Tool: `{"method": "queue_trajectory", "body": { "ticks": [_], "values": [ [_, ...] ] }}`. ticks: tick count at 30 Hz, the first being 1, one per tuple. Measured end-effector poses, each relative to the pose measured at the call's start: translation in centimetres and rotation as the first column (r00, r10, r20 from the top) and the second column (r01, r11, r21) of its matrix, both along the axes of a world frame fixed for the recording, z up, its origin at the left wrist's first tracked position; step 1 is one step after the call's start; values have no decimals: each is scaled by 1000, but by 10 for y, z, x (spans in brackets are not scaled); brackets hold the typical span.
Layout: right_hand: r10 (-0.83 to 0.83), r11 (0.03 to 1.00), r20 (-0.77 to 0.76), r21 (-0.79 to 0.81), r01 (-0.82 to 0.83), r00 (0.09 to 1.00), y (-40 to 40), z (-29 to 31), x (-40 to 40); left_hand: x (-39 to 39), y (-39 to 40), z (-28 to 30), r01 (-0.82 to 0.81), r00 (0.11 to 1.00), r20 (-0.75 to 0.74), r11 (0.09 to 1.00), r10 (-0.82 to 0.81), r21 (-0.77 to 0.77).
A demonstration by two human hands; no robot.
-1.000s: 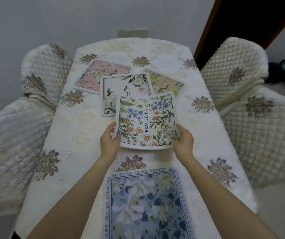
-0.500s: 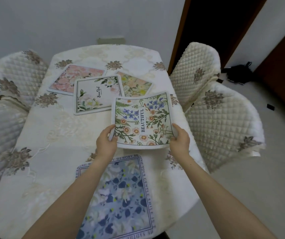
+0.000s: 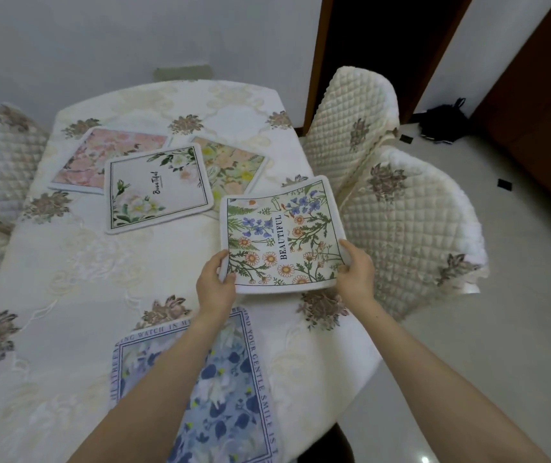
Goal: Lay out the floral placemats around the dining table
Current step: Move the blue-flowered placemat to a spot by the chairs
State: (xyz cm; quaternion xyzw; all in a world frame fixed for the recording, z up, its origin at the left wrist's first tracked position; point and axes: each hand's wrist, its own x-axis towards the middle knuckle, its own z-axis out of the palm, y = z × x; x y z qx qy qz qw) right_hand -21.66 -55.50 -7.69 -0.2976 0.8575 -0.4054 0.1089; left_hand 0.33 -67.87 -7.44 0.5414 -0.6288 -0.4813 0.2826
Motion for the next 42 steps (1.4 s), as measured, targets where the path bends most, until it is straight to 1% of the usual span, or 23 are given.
{"method": "queue_trajectory", "body": {
  "ticks": [2,5,8,10,12,14,15,18,20,22,23,25,27,30,32,34,36,39,42],
  "values": [
    [24,999,-9,33,-24,1000,1,-8,-15,-13,6,-5,-24,1000,9,1000,24,17],
    [79,996,-52,37,-77,996,7,-19,-31,-24,23,-13,-77,997,22,995,76,58],
    [97,994,-30,57,-95,995,16,-29,-39,-29,38,-23,-115,992,55,991,111,72],
    [135,989,2,62,-134,991,25,-36,-44,-32,48,-29,-142,987,83,986,135,91],
    [160,980,70,106,-167,985,33,-42,-50,-35,60,-34,-149,985,99,982,138,112],
    [202,962,93,169,-215,975,39,-47,-55,-36,69,-39,-147,983,127,984,133,105],
    [233,946,96,207,-249,968,41,-48,-58,-37,72,-42,-144,979,161,986,129,89],
    [323,870,109,357,-340,940,44,-50,-67,-41,75,-47,-120,939,331,991,94,59],
    [378,810,72,457,-368,923,45,-51,-71,-43,75,-49,-64,884,465,997,43,30],
    [441,767,-7,523,-373,897,45,-49,-73,-44,74,-50,-1,802,597,1000,18,-29],
    [478,751,-50,542,-378,877,44,-49,-73,-45,74,-50,32,771,637,998,8,-51],
    [555,715,-104,566,-410,825,39,-48,-71,-47,72,-53,118,739,673,990,-35,-78],
    [622,672,-98,575,-466,777,32,-48,-68,-50,69,-57,238,714,690,968,-117,-82],
    [754,548,-66,611,-571,653,23,-55,-61,-56,67,-64,430,641,720,901,-267,-48],
    [808,466,-18,630,-621,588,20,-61,-56,-61,68,-68,515,575,742,857,-346,1],
    [837,401,24,653,-643,546,18,-68,-52,-63,71,-71,548,537,753,836,-381,32],
    [855,355,49,672,-650,517,19,-72,-51,-65,74,-71,551,525,757,833,-389,47],
    [865,349,36,675,-651,501,19,-75,-53,-66,76,-71,546,511,777,837,-367,36],
    [867,356,29,663,-659,497,16,-75,-58,-69,74,-71,538,518,777,843,-357,29]
  ]
}}
